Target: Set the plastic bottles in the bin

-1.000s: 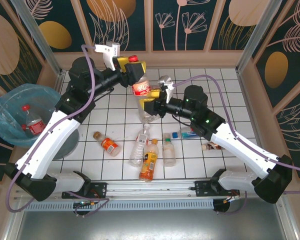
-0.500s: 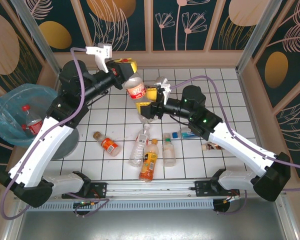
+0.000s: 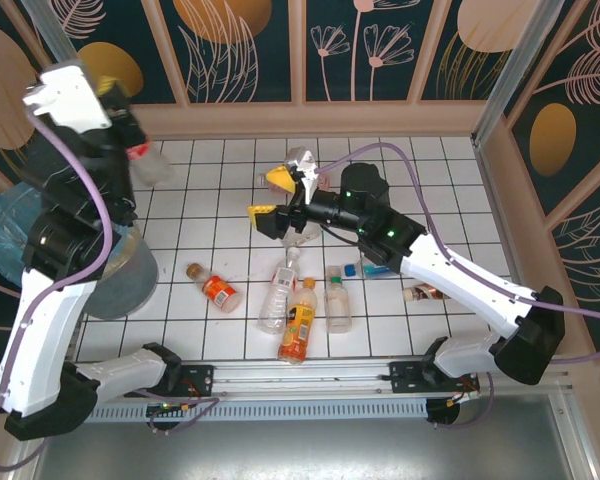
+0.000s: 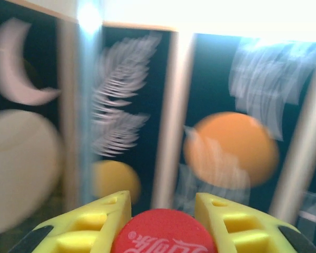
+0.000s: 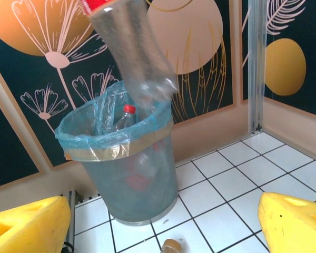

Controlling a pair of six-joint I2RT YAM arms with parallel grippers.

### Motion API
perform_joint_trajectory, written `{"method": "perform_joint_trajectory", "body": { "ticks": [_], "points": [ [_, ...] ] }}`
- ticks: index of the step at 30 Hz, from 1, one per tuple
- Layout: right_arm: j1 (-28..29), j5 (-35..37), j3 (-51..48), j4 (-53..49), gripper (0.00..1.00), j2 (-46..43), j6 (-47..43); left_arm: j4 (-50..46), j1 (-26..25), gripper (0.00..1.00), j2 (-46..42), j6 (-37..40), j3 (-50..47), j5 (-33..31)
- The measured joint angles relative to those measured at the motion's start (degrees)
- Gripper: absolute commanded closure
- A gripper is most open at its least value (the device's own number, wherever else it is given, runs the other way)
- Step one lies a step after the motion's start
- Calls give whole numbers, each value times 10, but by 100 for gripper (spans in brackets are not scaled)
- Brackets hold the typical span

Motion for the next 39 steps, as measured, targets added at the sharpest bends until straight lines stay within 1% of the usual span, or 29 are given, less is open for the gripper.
{"method": "perform_joint_trajectory", "body": {
  "ticks": [2,4,8,11,15,19,22,27,31,39],
  "points": [
    [3,-5,9,-9,8,11,-4,12,28,100,-4,47,5,-72],
    [5,-12,15,-16,8,21,-5,21,52,100,-9,77,7,-127],
    [12,-30,27,-35,8,37,-5,30,82,100,-31,97,-30,-186],
    [21,-37,42,-51,8,52,-5,22,112,100,-53,85,-78,-198],
    [44,-35,58,-68,8,66,-5,-33,187,100,-63,23,-125,-169],
    [75,-29,64,-79,8,77,-7,-62,250,100,-68,-30,-196,-113],
    [97,-19,74,-92,8,90,-12,-70,284,100,-69,-58,-255,-68],
    [122,-1,96,-124,8,119,-18,-66,331,100,-79,-97,-338,-1],
    [130,8,117,-144,8,139,-25,-56,367,100,-89,-120,-403,44],
    [136,12,156,-168,8,177,-31,-9,415,100,-101,-139,-489,88]
  ]
}}
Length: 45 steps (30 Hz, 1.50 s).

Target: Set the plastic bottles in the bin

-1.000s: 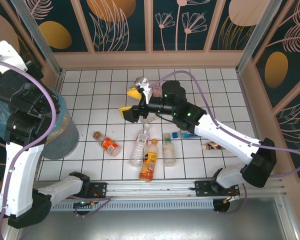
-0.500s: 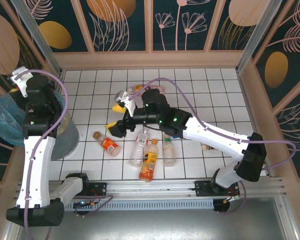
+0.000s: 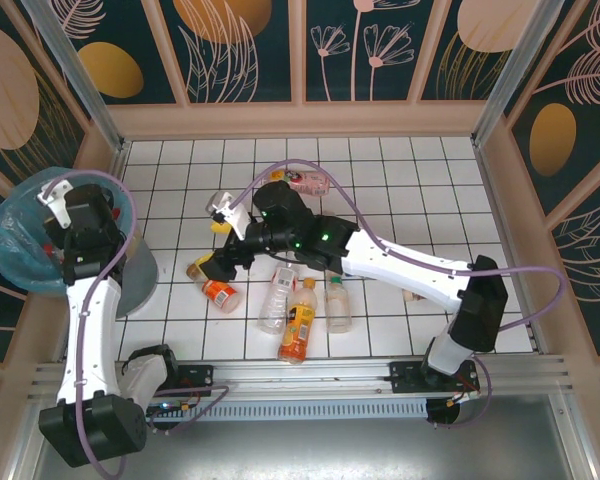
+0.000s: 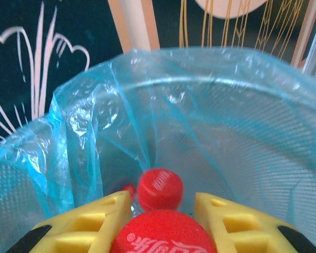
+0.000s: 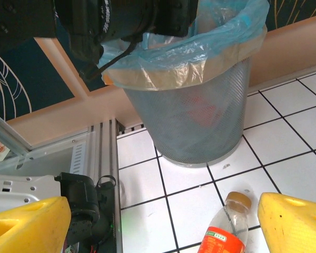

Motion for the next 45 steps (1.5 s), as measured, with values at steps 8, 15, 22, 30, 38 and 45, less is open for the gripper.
{"method": "perform_joint_trajectory", "body": {
  "ticks": [8,15,22,30,38,45],
  "points": [
    [7,2,26,-27,7,25,-12,26,19,100,0,-20,-46,35],
    [8,4,27,-31,7,26,-12,26,22,55,-2,-21,-48,46],
    [12,4,39,-36,7,30,-12,-18,23,29,-31,-11,14,62],
    [17,4,51,-36,7,50,-13,-60,23,52,-72,17,166,73],
    [21,17,67,-38,7,64,-12,-95,23,80,-35,3,174,168],
    [4,120,95,-90,6,67,52,-97,23,70,-33,-35,156,318]
  ]
}}
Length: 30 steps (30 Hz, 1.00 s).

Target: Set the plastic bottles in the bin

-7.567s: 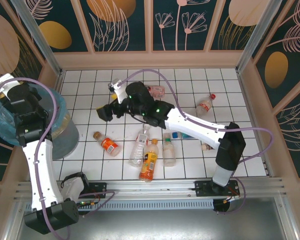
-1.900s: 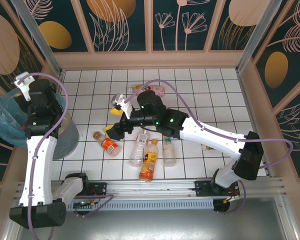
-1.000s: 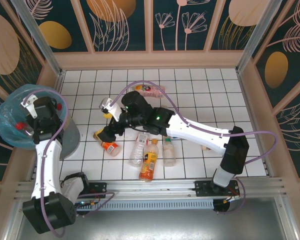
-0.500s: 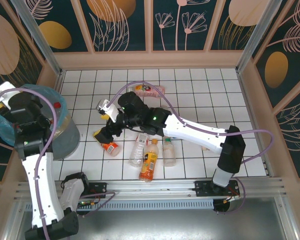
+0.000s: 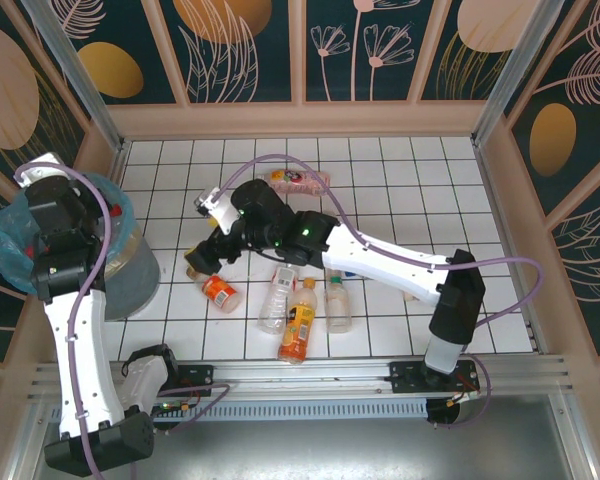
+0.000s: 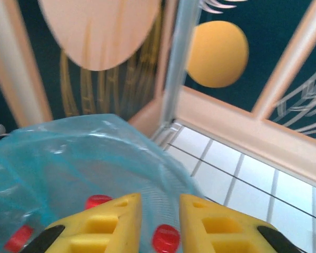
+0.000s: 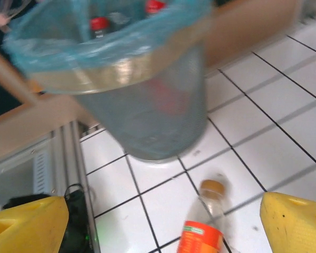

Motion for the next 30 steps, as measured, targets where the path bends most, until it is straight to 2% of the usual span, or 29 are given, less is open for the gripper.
{"method": "perform_joint_trajectory", "body": {
  "ticks": [4,8,13,18,21,25,30],
  "points": [
    [-35,67,13,-69,7,8,64,5,-1,70,9,-18,26,87],
    [-63,132,-3,-136,7,9,138,16,-30,70,21,-26,50,130],
    [-62,166,-54,-208,11,7,235,20,-127,68,56,-25,82,128],
    [-52,163,-143,-250,17,-22,330,26,-265,64,107,-10,85,85],
    [-33,151,-171,-256,23,-35,376,40,-316,59,136,-5,73,87],
    [-12,122,-195,-239,33,-37,420,79,-322,53,140,-9,16,129],
    [-1,99,-205,-221,32,-34,455,93,-323,49,148,-9,-28,173]
  ]
}}
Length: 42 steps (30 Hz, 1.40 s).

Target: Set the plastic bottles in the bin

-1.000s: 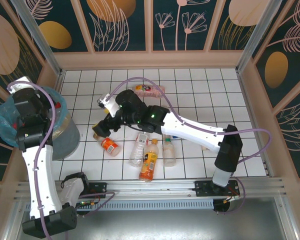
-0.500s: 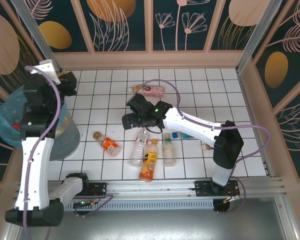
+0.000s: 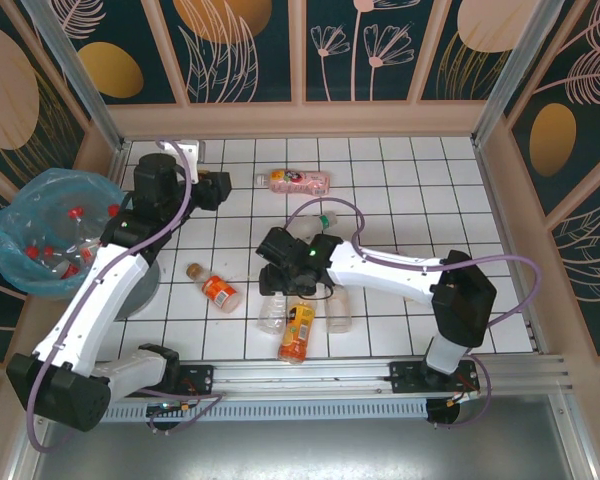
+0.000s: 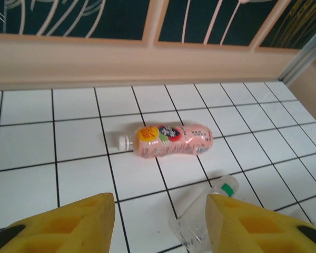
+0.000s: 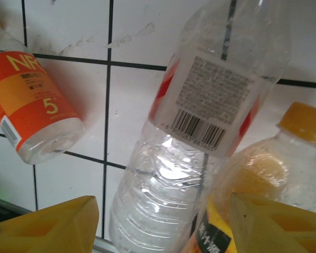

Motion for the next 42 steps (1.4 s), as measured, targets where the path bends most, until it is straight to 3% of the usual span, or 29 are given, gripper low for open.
{"method": "perform_joint_trajectory", "body": {
  "ticks": [5,13,24,37,42],
  "points": [
    [0,-19,-10,24,27,11,27,8,0,41,0,13,-21,10],
    [0,-31,-6,30,17,52,56,19,0,37,-20,36,-49,18],
    [7,-32,68,21,10,128,48,31,0,34,-35,62,-79,-4],
    [7,-38,106,11,9,195,33,39,0,33,-39,66,-87,-25],
    [2,-36,111,7,17,209,22,45,0,33,-42,66,-98,-28]
  ]
}}
